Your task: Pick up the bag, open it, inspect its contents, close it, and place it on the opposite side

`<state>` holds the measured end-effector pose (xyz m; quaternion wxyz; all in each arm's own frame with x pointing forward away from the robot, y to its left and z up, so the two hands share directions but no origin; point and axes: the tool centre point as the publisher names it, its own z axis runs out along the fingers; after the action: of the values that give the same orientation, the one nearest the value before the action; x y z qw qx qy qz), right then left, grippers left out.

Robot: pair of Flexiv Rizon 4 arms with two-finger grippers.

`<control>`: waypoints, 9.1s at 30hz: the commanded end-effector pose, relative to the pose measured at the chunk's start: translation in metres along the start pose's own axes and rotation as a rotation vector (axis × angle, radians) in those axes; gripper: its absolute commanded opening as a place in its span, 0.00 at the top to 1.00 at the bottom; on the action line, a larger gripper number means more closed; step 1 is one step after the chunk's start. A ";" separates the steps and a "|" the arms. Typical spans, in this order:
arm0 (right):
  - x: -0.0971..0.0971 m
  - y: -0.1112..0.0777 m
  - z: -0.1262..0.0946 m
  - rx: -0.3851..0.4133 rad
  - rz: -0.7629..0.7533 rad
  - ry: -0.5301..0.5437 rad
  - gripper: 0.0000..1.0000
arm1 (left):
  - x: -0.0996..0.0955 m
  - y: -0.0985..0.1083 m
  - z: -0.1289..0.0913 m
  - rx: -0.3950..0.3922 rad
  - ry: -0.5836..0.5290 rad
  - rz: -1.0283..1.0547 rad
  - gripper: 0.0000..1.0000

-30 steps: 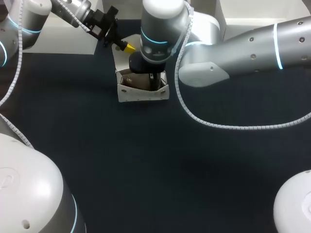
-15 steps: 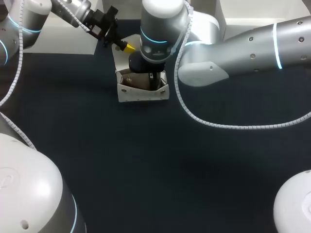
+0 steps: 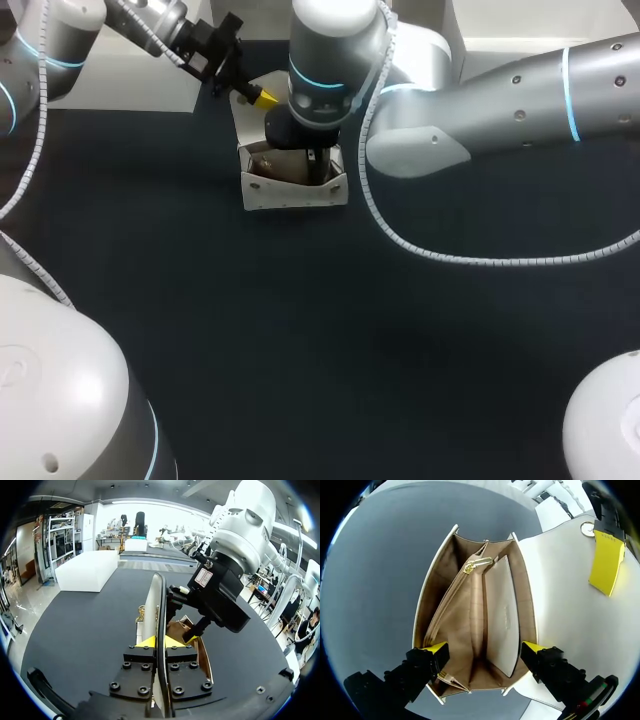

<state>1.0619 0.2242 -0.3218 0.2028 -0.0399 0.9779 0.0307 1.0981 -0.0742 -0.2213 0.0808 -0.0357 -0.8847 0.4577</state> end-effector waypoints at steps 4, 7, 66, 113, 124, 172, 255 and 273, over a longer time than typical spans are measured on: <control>-0.001 0.000 0.004 0.004 0.003 -0.007 0.00 | -0.003 0.001 -0.003 0.004 0.009 0.000 1.00; -0.003 0.001 0.002 0.000 0.008 -0.021 0.01 | -0.003 0.001 -0.003 0.003 0.008 0.002 1.00; 0.023 -0.011 -0.063 -0.069 0.172 -0.283 1.00 | -0.068 0.048 0.038 -0.077 -0.286 0.206 1.00; 0.069 -0.003 0.003 0.024 0.079 -0.409 0.54 | -0.074 0.089 0.070 -0.110 -0.249 0.254 1.00; 0.062 -0.003 0.019 0.054 0.075 -0.394 0.60 | -0.071 0.090 0.072 -0.119 -0.221 0.260 1.00; 0.055 -0.008 0.025 0.020 0.188 -0.407 1.00 | -0.038 0.083 0.071 -0.106 -0.325 0.525 0.65; 0.055 -0.008 0.025 0.020 0.188 -0.407 1.00 | 0.019 0.109 0.086 -0.086 -0.374 0.622 1.00; 0.055 -0.008 0.025 0.020 0.188 -0.407 1.00 | 0.020 0.114 0.080 -0.166 -0.417 0.672 1.00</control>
<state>1.0212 0.2139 -0.3656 0.3911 0.0605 0.9172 0.0466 1.0673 -0.0735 -0.3533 -0.2541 -0.2382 -0.8551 0.3841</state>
